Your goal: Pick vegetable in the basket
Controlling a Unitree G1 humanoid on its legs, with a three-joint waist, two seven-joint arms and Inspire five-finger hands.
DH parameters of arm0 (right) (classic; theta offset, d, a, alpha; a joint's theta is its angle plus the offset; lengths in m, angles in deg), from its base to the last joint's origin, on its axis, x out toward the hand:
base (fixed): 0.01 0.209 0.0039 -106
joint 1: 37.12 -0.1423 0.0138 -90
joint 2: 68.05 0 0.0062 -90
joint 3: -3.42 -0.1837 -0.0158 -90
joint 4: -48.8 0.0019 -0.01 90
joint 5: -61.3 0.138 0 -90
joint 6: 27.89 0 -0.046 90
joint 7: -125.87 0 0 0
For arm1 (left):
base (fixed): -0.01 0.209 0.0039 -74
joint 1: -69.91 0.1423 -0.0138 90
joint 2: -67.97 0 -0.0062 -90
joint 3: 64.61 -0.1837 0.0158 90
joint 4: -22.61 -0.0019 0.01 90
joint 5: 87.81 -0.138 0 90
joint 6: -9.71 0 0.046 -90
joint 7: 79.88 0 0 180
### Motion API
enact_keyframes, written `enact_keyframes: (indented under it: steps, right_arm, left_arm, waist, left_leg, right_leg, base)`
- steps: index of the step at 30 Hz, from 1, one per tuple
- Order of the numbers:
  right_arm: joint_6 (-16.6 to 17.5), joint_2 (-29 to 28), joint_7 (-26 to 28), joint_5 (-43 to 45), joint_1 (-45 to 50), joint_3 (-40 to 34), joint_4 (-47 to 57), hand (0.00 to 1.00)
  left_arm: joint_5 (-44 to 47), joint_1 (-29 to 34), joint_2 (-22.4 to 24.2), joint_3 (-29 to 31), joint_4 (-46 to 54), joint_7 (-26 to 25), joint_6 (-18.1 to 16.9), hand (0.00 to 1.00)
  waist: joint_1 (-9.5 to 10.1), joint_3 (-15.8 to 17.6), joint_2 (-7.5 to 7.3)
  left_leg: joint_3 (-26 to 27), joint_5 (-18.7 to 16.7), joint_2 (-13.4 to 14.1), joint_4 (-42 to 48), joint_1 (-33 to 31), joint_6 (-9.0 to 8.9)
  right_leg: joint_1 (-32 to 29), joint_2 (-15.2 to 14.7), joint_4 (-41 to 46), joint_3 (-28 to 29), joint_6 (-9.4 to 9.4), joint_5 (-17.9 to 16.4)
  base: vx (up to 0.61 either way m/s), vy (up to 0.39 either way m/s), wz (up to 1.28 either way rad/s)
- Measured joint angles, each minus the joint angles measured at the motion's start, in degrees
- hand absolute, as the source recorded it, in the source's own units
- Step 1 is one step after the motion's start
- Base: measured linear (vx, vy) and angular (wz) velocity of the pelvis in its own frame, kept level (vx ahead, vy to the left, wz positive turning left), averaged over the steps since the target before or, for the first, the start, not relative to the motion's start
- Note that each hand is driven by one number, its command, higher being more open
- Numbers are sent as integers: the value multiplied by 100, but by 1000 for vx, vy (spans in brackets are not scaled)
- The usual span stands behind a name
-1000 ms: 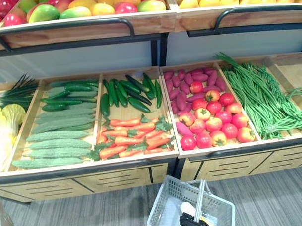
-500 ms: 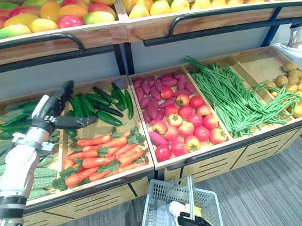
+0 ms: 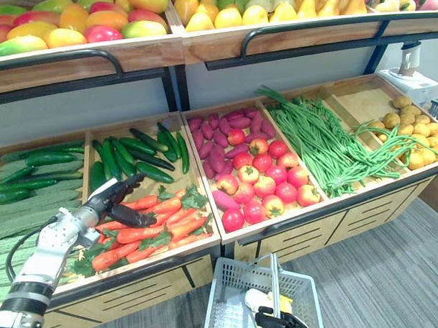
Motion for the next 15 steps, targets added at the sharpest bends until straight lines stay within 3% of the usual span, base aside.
enact_keyframes:
  steps: [4,8,15]
  right_arm:
    - [-12,-10,21,6,42,7,5,0]
    - [-28,-11,22,5,120,14,3,0]
    - [-64,-8,35,8,122,17,5,0]
  left_arm:
    - [-349,-1,-48,-67,-428,239,211,100]
    - [-544,-14,-175,-202,-556,229,203,100]
    - [-797,-354,-318,-221,-785,59,188,100]
  waist:
    - [-25,-77,-12]
    - [-25,-255,-15]
    - [-37,-272,-15]
  left_leg:
    - [87,30,-13,-68,-2,-30]
    - [89,78,-27,-130,-36,-50]
    - [94,121,-35,-175,-23,-69]
  right_leg:
    - [-56,12,2,25,22,18]
    - [-116,13,4,23,35,31]
    - [-119,14,4,14,36,55]
  base:
    - [-96,-37,-5]
    - [-60,-38,0]
    - [-47,-37,0]
